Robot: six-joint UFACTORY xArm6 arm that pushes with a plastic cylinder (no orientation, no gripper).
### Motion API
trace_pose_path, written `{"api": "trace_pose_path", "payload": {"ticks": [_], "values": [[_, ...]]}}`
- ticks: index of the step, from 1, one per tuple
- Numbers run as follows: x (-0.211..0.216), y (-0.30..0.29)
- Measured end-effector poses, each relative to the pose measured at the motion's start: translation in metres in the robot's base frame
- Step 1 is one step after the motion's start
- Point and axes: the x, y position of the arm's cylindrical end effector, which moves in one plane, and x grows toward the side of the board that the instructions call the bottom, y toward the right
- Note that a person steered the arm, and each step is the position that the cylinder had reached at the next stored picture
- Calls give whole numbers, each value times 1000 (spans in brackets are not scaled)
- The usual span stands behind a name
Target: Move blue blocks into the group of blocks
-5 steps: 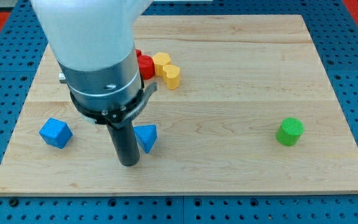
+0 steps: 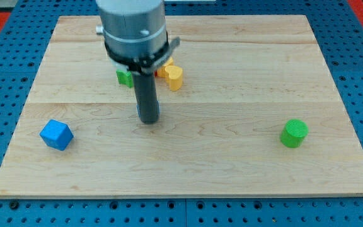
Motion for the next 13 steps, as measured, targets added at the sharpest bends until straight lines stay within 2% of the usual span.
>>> {"api": "trace_pose_path", "payload": {"ticks": [2, 3, 4, 5, 6, 7, 9, 11, 13], "values": [[-31, -6], [47, -6], [128, -45], [127, -148], [99, -175], [58, -166], [17, -103], [6, -39], [-9, -32]]}}
